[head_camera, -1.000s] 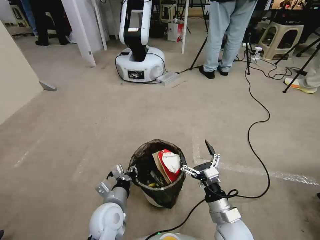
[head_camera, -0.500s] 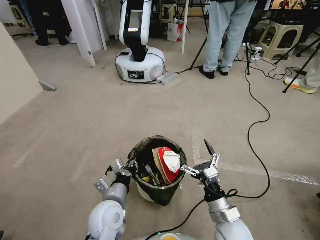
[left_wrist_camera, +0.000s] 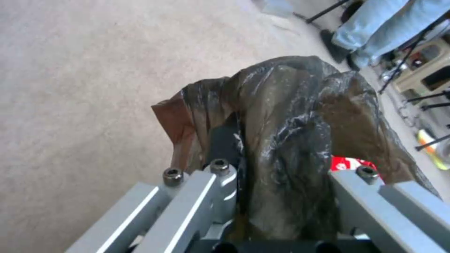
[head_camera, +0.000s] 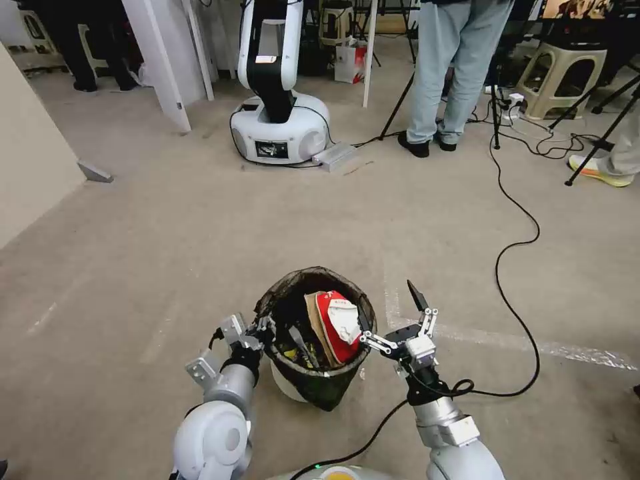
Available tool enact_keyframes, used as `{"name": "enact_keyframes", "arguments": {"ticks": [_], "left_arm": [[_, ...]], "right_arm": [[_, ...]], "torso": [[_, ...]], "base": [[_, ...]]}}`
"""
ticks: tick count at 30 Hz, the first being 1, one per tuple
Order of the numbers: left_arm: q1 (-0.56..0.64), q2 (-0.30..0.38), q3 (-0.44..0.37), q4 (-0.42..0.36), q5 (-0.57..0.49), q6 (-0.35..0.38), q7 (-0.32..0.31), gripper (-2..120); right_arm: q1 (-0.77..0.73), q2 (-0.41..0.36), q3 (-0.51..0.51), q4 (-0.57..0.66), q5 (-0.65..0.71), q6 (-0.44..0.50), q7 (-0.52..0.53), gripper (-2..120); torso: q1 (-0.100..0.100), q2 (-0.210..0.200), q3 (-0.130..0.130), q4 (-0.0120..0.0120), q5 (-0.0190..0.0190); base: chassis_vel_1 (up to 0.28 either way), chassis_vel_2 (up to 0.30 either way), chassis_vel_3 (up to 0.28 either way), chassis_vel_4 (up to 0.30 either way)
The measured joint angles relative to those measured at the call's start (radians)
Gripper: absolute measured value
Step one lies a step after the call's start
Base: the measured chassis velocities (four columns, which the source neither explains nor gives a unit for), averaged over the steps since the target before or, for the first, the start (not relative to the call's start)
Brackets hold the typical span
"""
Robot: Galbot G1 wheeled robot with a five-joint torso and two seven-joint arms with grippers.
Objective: Pick up the trash bin, then pick up the garbage from the floor and place it into the trash bin.
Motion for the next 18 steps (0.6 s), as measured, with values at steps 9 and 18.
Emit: {"name": "enact_keyframes", "arguments": {"ticks": [9,18], "left_arm": [[0.003,-0.003,0.0,0.07,0.004,-0.028,0.008,99],[0.008,0.0,0.0,0.088,0.024,-0.046,0.05,99]], "right_arm": [[-0.012,0.001,0.006,0.009,-0.004,0.006,-0.003,100],[-0.013,0.0,0.006,0.011,-0.005,0.008,-0.004,100]], "torso": [[0.0,0.0,0.0,0.0001,0.0],[0.0,0.0,0.0,0.0,0.0]], "base": [[0.0,0.0,0.0,0.0],[0.0,0.0,0.0,0.0]]}}
